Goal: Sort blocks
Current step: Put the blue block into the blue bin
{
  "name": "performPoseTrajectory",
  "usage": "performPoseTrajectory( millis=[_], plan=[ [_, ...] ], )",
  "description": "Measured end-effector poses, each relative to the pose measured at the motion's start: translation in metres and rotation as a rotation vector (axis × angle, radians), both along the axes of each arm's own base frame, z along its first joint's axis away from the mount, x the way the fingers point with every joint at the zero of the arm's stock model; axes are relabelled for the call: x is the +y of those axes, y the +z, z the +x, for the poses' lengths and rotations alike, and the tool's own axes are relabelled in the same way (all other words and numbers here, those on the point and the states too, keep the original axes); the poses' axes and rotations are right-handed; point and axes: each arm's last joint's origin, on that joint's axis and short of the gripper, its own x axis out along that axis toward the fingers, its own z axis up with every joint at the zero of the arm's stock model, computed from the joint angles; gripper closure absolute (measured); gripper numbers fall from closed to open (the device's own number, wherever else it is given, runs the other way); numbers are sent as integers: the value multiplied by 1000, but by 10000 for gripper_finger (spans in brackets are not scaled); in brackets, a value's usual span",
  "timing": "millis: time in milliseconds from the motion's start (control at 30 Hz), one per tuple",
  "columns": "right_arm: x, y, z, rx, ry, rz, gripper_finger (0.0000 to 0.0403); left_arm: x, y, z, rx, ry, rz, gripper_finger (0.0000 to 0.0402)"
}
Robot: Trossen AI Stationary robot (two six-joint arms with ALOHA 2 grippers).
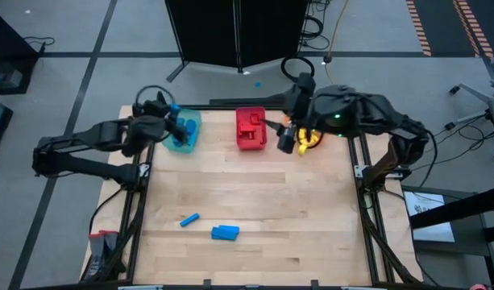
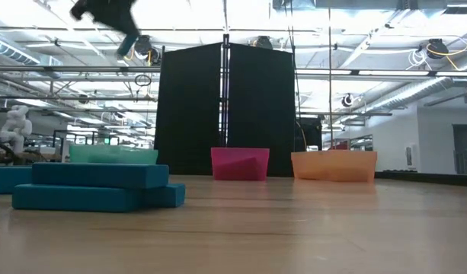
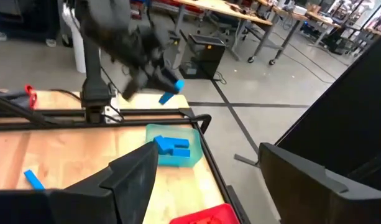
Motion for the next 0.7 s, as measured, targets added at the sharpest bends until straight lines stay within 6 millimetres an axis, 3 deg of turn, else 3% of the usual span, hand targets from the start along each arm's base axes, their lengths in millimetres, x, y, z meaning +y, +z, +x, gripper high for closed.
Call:
performPoseTrajectory(
  millis=[200,500,700],
  plan=[
    [0,8,-17,-29,-3,24,132,26,-29,-1,129,272,-146,295],
    [4,4,-22,5,-11,91,133,61,-76,20,164,332,-264,295],
    [10,-1,-24,54,4,108,133,85,-112,19,206,354,-336,295]
  ],
)
